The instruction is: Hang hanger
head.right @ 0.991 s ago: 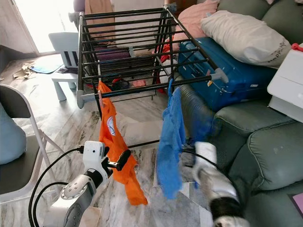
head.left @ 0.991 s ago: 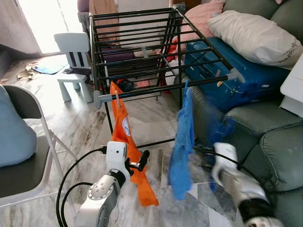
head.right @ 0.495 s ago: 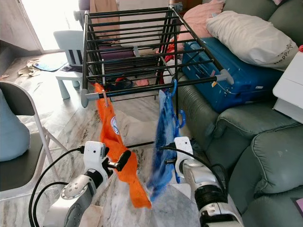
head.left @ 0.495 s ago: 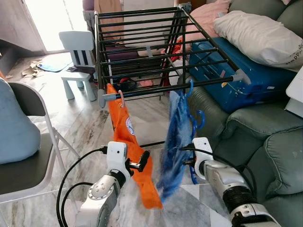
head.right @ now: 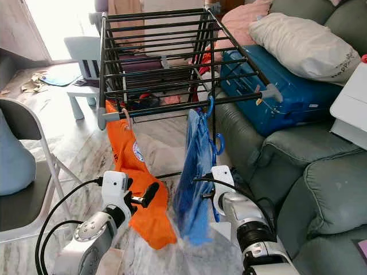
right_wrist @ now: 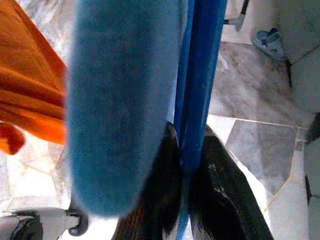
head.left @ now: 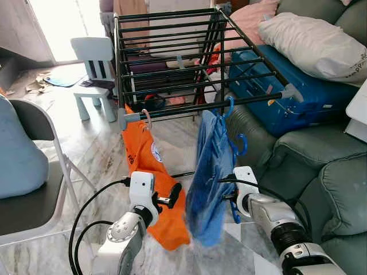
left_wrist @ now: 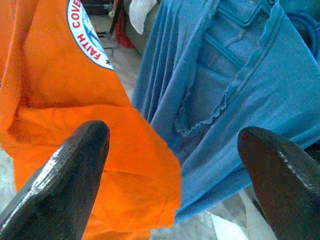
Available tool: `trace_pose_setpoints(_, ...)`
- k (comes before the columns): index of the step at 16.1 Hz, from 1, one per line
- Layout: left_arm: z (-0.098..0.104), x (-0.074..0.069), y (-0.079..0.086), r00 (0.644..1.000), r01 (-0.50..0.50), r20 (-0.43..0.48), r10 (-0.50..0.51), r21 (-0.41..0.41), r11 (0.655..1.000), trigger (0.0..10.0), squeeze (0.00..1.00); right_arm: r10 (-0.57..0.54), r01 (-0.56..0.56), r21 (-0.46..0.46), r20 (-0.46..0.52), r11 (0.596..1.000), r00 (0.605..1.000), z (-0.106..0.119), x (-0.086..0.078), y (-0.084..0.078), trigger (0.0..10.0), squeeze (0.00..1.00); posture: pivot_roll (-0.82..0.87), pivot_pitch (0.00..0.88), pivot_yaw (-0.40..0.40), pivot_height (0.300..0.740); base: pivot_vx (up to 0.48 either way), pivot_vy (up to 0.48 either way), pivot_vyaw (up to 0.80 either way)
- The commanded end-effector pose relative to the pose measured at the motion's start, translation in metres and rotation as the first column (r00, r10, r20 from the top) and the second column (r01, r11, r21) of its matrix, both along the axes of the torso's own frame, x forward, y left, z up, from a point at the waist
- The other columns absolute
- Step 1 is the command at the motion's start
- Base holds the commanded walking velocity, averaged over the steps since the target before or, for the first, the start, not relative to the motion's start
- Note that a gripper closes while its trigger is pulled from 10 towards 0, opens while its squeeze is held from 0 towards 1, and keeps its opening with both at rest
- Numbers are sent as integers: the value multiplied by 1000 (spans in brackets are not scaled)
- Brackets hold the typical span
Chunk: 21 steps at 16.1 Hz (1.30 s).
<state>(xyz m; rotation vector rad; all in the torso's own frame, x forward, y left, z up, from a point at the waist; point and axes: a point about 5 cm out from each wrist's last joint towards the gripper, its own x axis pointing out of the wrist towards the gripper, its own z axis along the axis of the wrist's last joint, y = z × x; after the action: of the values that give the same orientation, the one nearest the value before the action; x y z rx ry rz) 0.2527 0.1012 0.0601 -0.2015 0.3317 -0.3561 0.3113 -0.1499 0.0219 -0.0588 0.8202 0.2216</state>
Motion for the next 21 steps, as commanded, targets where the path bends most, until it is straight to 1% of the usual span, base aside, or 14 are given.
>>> trace_pose_setpoints(1,-2,1,-1,1000,10,-11,-10,12,1000,10000,0,45,-45,-4,35,999,998,8,7,7,10000,0,-88,0,3,740,0,0,0)
trace_pose_setpoints(2,-2,1,-2,1000,10,-12,-10,12,1000,10000,0,52,-52,0,35,999,998,8,7,8,10000,0,-88,0,1,740,0,0,0)
trace_pose_setpoints(3,-2,1,-2,1000,9,-13,-8,11,1000,10000,0,83,-83,2,40,997,996,9,7,11,10000,0,-88,0,1,740,0,0,0)
trace_pose_setpoints(7,-2,1,-2,1000,8,-14,-8,9,1000,10000,0,121,-122,7,50,993,991,11,8,16,10000,0,-88,0,0,740,0,0,0)
trace_pose_setpoints(9,-3,1,-2,1000,9,-14,-9,10,1000,10000,0,116,-116,1,53,993,992,11,8,15,10000,0,-88,0,-1,740,0,0,0)
trace_pose_setpoints(11,-3,1,-2,1000,7,-14,-7,10,1000,10000,0,95,-94,-6,65,996,993,12,9,9,10000,0,-88,0,-1,740,0,0,0)
trace_pose_setpoints(12,-3,0,-2,1000,7,-14,-6,11,1000,10000,0,65,-63,-27,88,998,994,15,11,0,10000,0,-88,0,-2,740,0,0,0)
trace_pose_setpoints(13,-3,0,-2,1000,6,-14,-6,12,1000,10000,0,53,-48,-46,104,998,993,16,12,-5,10000,0,-87,0,-2,740,0,0,0)
trace_pose_setpoints(14,-3,0,-2,1000,6,-14,-5,13,1000,10000,0,27,-16,-81,134,997,991,19,13,-15,10000,0,-88,0,-2,740,0,0,0)
trace_pose_setpoints(15,-3,0,-1,1000,4,-14,-4,13,1000,10000,0,-19,36,-103,157,994,987,22,15,-28,10000,0,-88,0,-1,740,0,0,0)
trace_pose_setpoints(16,-3,0,0,1000,3,-15,-3,15,1000,10000,0,-82,100,-108,161,989,983,25,15,-49,10000,0,-90,0,1,740,0,0,0)
trace_pose_setpoints(19,-3,0,1,1000,5,-16,-5,19,1000,10000,0,-117,134,-116,148,984,982,27,13,-67,10000,0,-91,0,4,740,0,0,0)
trace_pose_setpoints(20,-3,0,1,1000,5,-16,-5,19,1000,10000,0,-117,134,-116,148,984,982,27,13,-67,10000,0,-91,0,4,740,0,0,0)
trace_pose_setpoints(21,-2,0,3,1000,16,-9,-16,19,1000,10000,0,-126,141,-122,122,983,984,26,9,-80,10000,0,-91,0,8,740,0,0,0)
